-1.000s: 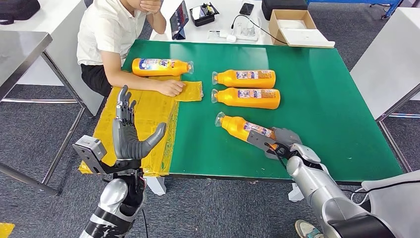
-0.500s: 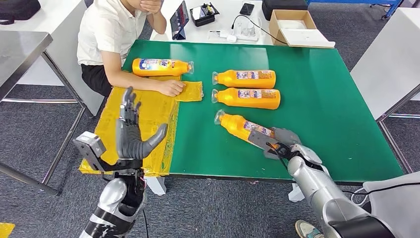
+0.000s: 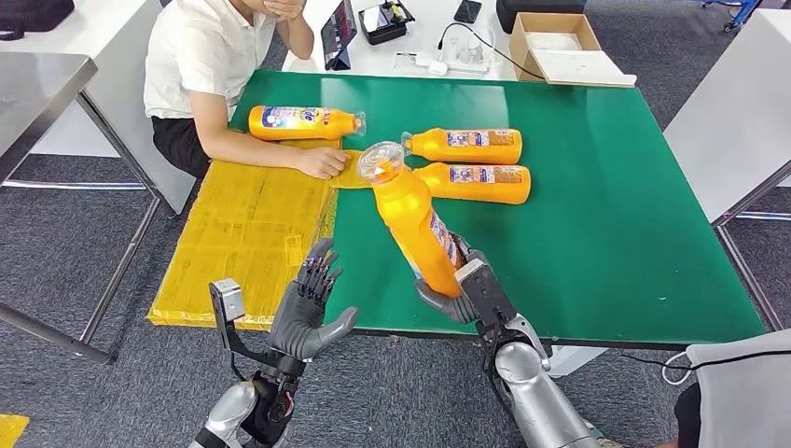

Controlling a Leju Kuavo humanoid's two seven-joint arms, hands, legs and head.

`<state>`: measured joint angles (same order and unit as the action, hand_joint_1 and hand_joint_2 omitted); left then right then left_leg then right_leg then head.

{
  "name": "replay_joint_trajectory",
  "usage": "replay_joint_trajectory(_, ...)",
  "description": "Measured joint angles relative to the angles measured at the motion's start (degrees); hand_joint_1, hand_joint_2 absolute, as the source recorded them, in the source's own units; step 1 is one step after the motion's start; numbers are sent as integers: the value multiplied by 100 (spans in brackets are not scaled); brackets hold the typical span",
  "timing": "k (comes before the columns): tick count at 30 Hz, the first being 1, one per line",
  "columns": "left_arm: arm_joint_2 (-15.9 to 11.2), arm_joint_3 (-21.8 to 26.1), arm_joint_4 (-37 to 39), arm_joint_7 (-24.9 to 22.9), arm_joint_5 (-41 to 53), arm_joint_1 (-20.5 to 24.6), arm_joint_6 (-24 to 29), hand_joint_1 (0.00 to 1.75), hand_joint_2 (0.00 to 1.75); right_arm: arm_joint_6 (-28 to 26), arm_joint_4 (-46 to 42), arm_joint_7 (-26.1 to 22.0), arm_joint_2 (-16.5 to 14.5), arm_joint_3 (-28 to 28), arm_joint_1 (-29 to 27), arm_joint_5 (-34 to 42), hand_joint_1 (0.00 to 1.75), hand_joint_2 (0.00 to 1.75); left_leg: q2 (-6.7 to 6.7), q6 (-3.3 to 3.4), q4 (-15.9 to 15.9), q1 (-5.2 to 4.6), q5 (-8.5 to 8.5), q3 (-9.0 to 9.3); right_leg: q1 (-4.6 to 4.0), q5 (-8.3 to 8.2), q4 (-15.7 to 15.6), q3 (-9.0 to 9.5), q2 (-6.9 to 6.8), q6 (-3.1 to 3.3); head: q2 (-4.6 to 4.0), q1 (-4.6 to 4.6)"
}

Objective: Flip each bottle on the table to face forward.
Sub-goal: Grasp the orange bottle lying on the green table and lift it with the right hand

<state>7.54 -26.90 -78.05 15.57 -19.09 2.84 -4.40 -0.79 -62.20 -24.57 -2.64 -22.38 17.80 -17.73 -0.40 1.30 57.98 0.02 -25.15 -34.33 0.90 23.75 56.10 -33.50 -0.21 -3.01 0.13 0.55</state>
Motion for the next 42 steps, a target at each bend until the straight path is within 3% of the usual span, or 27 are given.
replay_joint_trajectory(18,-35,-211,10,104,317,16,-117,0,175,318,178,85,25,-736,127,-648,175,175,-1,0,0,3,0,-2,-2,0,2,0,-1,0,0,0)
replay_joint_trajectory(26,50,-189,-39,98,-32,44,-170,0,175,254,294,-125,-66,-1232,162,-1008,175,175,1,0,0,3,0,-1,-3,0,1,-1,0,0,0,0)
replay_joint_trajectory(33,74,-154,-220,115,-492,54,-325,0,175,198,296,-625,-67,-1636,129,-1163,175,175,4,-1,0,3,0,-1,-3,1,1,-2,1,0,0,-1)
replay_joint_trajectory(42,79,-110,-230,30,-913,64,-502,0,175,92,294,-716,-66,-1827,145,-1114,175,175,6,0,0,3,0,0,-3,0,1,-3,1,1,0,0)
